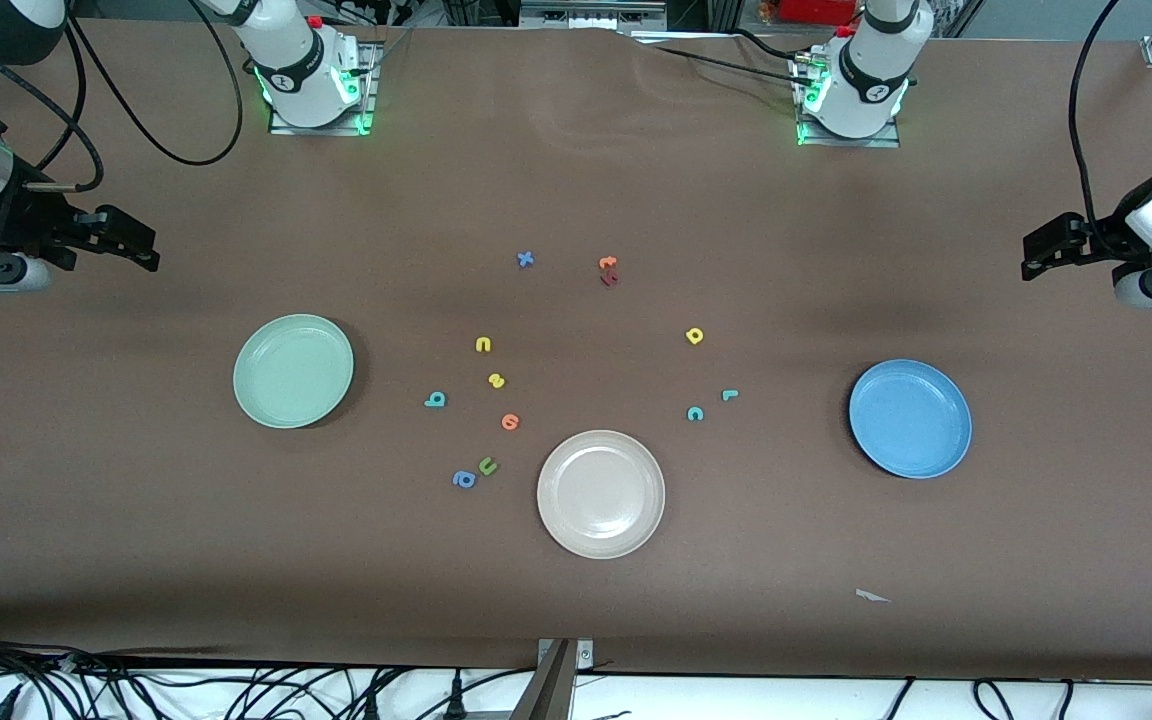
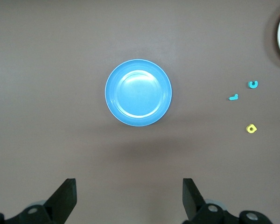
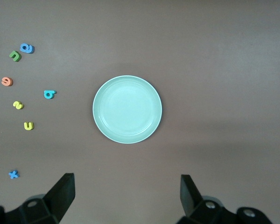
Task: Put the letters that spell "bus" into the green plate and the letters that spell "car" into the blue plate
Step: 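Grasp the teal letter with the right gripper while the left gripper reaches out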
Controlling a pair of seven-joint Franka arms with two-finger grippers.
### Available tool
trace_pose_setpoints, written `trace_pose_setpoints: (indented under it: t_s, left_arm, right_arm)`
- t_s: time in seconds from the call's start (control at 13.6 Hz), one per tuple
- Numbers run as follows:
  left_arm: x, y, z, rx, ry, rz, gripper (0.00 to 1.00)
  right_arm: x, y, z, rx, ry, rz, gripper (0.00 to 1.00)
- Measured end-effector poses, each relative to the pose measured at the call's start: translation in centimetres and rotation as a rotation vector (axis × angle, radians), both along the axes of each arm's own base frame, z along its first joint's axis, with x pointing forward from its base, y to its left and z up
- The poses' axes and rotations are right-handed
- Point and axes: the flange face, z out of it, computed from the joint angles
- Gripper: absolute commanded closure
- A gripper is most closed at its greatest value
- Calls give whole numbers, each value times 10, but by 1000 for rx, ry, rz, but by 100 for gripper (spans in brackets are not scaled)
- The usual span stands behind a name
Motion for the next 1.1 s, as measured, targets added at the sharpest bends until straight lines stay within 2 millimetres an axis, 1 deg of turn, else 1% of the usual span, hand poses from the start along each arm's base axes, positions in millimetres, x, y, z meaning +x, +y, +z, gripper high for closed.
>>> trace_pose_setpoints:
  t_s: [0.15, 0.37, 0.73, 0.88, 1.1]
  left_arm:
    - [0, 0, 0, 0, 0, 0, 0]
    - [0, 0, 0, 0, 0, 0, 0]
    - [0, 0, 0, 0, 0, 0, 0]
    - [0, 0, 0, 0, 0, 0, 0]
    - [0, 0, 0, 0, 0, 0, 0]
  right_arm:
    - [0, 1, 0, 0, 0, 3, 0]
    - [-1, 17, -1, 0, 3, 31, 0]
    - [-7, 58, -5, -25, 22, 110, 0]
    - [-6, 62, -11, -27, 33, 117, 0]
    - [5, 66, -17, -24, 13, 122, 0]
